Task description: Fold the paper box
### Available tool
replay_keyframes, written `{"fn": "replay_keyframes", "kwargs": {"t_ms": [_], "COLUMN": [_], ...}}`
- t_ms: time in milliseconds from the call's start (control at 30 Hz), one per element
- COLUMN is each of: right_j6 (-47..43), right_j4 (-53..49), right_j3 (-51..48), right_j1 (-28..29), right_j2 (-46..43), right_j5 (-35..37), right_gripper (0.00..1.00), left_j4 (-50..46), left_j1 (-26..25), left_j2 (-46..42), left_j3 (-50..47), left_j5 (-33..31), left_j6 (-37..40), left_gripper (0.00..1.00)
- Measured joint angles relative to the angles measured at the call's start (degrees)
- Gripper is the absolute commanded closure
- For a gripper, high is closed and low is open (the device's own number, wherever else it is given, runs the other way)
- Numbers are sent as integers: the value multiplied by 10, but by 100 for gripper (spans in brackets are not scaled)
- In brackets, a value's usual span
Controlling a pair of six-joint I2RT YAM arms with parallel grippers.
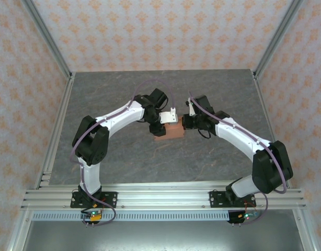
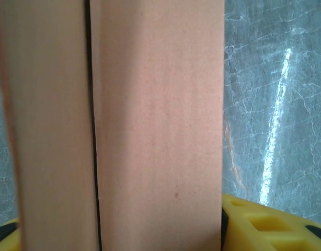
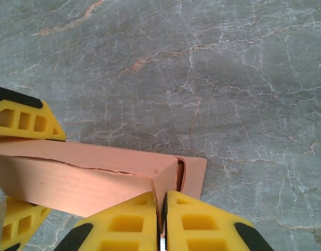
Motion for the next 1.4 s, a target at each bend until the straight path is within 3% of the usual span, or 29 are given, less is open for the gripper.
{"fn": "replay_keyframes", "kwargs": {"t_ms": [267, 500, 833, 900, 1133, 1300, 1400], "right_j6": [13, 16, 21, 24, 58, 73, 76], "right_j4": [-4, 11, 22, 21, 21, 17, 11], "right_j3": [7, -1, -7, -7, -7, -6, -3], "right_j1": [0, 0, 17, 23, 31, 31, 31], "right_j2": [5, 6, 6, 6, 6, 6, 6], "right_j5": [11, 23, 59, 71, 123, 148, 153], "right_gripper": [90, 94, 93, 93, 93, 93, 93], "left_j4": [8, 68, 229, 264, 383, 430, 460], "left_j1": [2, 26, 47, 47, 41, 15, 10], "left_j2": [0, -24, -203, -237, -321, -320, -299], "left_j3": [0, -28, -155, -190, -334, -366, -364], "left_j5": [3, 40, 103, 86, -63, -123, -127], "left_j6": [-3, -75, -236, -278, -473, -511, -506], "left_gripper": [48, 40, 34, 36, 42, 47, 56]}}
